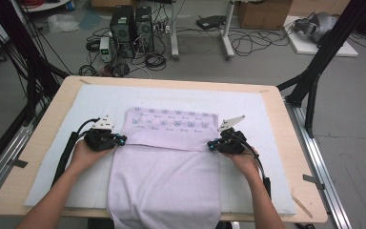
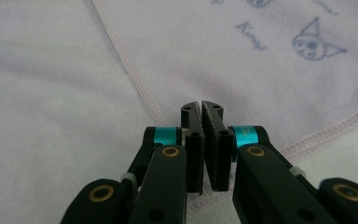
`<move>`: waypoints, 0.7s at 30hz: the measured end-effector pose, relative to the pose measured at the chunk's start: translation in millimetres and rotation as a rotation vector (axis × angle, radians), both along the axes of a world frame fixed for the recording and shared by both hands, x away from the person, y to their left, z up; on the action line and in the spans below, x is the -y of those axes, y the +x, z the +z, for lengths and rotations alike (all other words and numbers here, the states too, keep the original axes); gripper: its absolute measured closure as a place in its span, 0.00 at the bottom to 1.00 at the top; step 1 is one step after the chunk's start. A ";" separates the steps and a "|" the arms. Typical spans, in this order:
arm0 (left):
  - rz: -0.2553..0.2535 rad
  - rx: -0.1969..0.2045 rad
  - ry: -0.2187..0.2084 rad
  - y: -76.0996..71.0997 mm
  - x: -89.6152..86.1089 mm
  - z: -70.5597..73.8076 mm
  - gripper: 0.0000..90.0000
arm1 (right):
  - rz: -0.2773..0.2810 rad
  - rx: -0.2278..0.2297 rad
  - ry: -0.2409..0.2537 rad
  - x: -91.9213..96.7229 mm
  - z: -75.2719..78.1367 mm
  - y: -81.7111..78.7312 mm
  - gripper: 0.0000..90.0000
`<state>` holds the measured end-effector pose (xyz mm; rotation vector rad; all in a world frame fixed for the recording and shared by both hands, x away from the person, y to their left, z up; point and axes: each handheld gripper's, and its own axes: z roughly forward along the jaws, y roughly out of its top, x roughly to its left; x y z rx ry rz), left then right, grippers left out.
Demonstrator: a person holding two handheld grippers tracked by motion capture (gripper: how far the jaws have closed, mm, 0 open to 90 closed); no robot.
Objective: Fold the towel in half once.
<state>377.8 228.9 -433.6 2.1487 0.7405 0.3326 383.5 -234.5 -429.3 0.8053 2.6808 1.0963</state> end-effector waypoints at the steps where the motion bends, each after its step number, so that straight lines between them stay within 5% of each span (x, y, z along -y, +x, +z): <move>1: 0.009 0.007 -0.012 0.0 -1.6 1.8 0.98 | 0.001 0.009 0.007 0.9 2.8 -0.2 0.98; 7: 0.026 0.020 -0.046 -0.1 -6.6 14.6 0.98 | -0.014 0.060 0.082 9.5 18.8 -3.7 0.98; 13: 0.022 0.034 -0.049 -8.1 -6.0 31.0 0.98 | 0.003 0.078 0.084 11.6 27.6 -13.7 0.98; 21: -0.049 0.083 -0.024 -55.3 -10.3 47.4 0.98 | 0.075 0.129 0.094 13.0 52.9 -56.7 0.98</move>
